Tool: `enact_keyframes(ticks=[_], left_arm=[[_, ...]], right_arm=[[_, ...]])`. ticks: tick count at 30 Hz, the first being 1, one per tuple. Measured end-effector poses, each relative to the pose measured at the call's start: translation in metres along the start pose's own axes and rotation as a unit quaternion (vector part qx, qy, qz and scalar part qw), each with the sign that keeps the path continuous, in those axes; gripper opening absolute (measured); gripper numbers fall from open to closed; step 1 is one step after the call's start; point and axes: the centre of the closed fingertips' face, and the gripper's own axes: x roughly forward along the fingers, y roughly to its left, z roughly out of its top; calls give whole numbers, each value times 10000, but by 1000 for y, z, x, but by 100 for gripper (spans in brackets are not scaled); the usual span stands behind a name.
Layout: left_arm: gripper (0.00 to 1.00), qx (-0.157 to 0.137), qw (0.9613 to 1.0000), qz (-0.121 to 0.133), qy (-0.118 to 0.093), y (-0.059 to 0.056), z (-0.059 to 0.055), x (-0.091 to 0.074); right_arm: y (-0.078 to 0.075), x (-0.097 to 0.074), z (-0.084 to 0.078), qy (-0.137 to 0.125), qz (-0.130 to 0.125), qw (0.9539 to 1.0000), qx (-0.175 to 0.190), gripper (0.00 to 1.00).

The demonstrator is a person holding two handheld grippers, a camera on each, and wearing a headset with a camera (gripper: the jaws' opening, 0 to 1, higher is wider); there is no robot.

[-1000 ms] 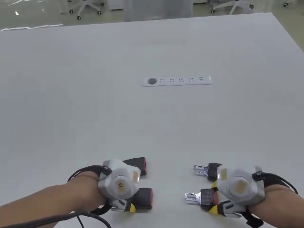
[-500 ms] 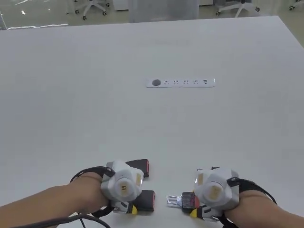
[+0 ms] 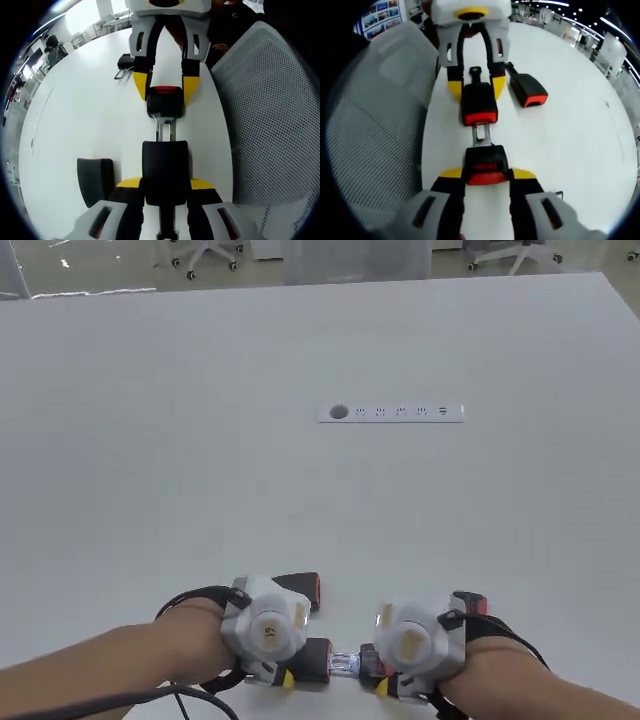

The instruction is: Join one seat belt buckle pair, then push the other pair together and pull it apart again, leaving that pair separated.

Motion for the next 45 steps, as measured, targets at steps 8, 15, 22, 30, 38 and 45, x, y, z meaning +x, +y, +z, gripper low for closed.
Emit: enact_keyframes(ticks=[8, 15, 22, 30, 38, 45], left_arm=[[34, 7, 10000, -7, 10, 0, 1, 0], [33, 106, 9999, -42, -9, -1, 1, 0], [33, 82, 9999, -31, -98, -1, 1, 0], [32, 109, 9999, 3, 2, 2, -1, -2], [33, 68, 9999, -27, -116, -1, 0, -2], [32, -67, 9996, -20, -276, -1, -2, -3]], right_arm=[[4, 6, 5, -104, -54, 9998, -136, 33], [3, 8, 9, -174, -27, 9998, -95, 31], [5, 11, 16, -229, -104, 9996, -104, 30], [-7, 12, 27, -262, -416, 9988, -67, 29], [6, 18, 25, -277, -171, 9994, -150, 29], [5, 16, 24, -384, -85, 9987, -311, 29]])
